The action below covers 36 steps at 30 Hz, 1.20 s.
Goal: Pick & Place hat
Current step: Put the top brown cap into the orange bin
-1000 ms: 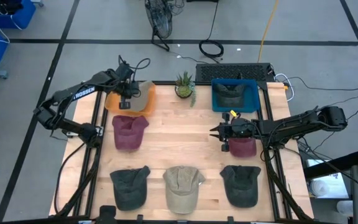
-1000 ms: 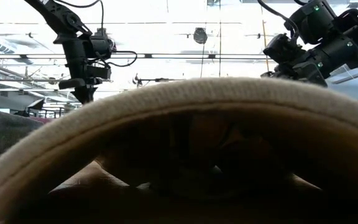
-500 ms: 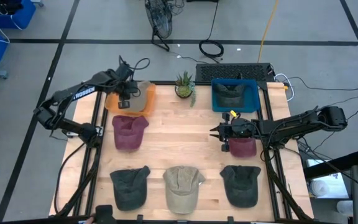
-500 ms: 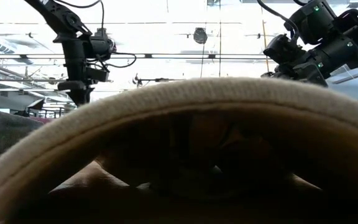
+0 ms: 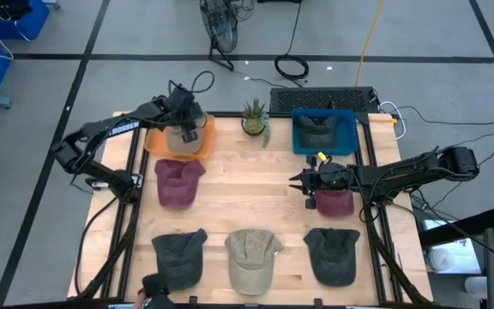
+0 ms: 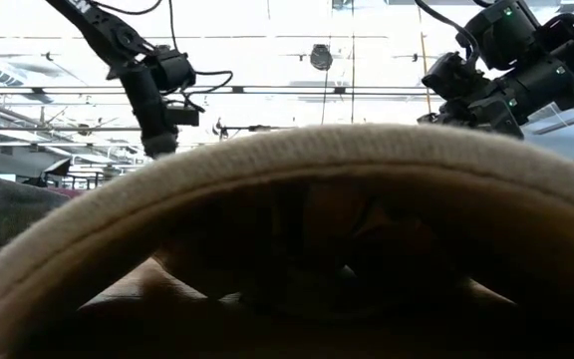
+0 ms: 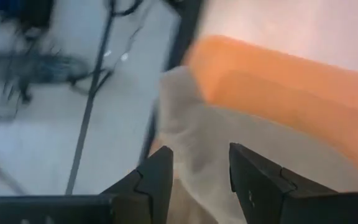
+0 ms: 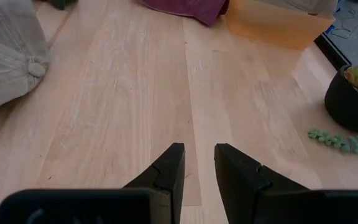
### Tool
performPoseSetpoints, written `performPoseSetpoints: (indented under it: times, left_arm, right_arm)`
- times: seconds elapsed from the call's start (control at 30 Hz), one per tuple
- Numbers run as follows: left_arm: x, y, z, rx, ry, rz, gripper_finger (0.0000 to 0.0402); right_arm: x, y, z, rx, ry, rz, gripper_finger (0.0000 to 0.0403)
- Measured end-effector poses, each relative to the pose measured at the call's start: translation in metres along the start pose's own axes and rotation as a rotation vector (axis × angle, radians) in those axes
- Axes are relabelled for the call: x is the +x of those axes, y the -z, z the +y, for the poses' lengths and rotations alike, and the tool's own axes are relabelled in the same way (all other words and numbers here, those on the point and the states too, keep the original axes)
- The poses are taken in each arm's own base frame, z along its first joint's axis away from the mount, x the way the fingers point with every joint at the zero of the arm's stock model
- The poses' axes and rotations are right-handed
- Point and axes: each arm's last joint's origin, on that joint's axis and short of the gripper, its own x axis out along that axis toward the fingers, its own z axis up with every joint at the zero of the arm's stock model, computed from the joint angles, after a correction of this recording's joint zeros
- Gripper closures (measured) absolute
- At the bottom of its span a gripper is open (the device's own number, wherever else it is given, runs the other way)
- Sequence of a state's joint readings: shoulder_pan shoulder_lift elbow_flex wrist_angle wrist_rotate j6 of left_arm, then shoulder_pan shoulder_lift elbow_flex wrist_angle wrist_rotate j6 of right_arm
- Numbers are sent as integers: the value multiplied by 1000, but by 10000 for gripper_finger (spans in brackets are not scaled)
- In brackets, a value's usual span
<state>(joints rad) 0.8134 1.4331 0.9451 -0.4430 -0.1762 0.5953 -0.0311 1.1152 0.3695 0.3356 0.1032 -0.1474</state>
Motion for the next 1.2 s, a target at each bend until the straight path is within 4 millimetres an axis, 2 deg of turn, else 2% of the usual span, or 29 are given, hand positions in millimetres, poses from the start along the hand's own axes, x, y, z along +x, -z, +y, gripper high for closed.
performPoseSetpoints:
  times: [0.07, 0.17, 0.23, 0.43, 0.53, 0.63, 0.77, 1.0, 1.1, 1.2]
  left_arm:
    - [6, -3, 4, -147, -28, -24, 240]
    - [12, -4, 5, -297, 35, -70, 240]
    - [15, -3, 5, -311, 61, -67, 240]
    - [38, 10, -6, -305, 103, 112, 240]
    - [47, 12, -14, -277, 196, 141, 240]
    - [49, 11, -18, -234, 204, 143, 240]
    - [43, 9, -16, -183, 143, 142, 240]
    - [12, 5, -2, -153, -8, 164, 240]
    - [-5, 1, -2, -218, 23, 111, 240]
    - [-18, -4, -7, -291, 153, 0, 241]
  right_arm:
    - [0, 0, 0, -1, -1, 5, 325]
    - [0, 0, 0, -6, -1, 5, 325]
    - [0, 1, 0, -7, 0, 5, 325]
    - [0, 1, 0, -8, -1, 6, 325]
    - [0, 1, 0, -8, -1, 10, 325]
    - [0, 1, 0, -6, -2, 11, 325]
    - [0, 1, 0, -7, -1, 11, 325]
    - [0, 2, 0, -7, -2, 17, 325]
    - [0, 2, 0, -6, -2, 17, 325]
    - [0, 1, 0, -3, -1, 10, 325]
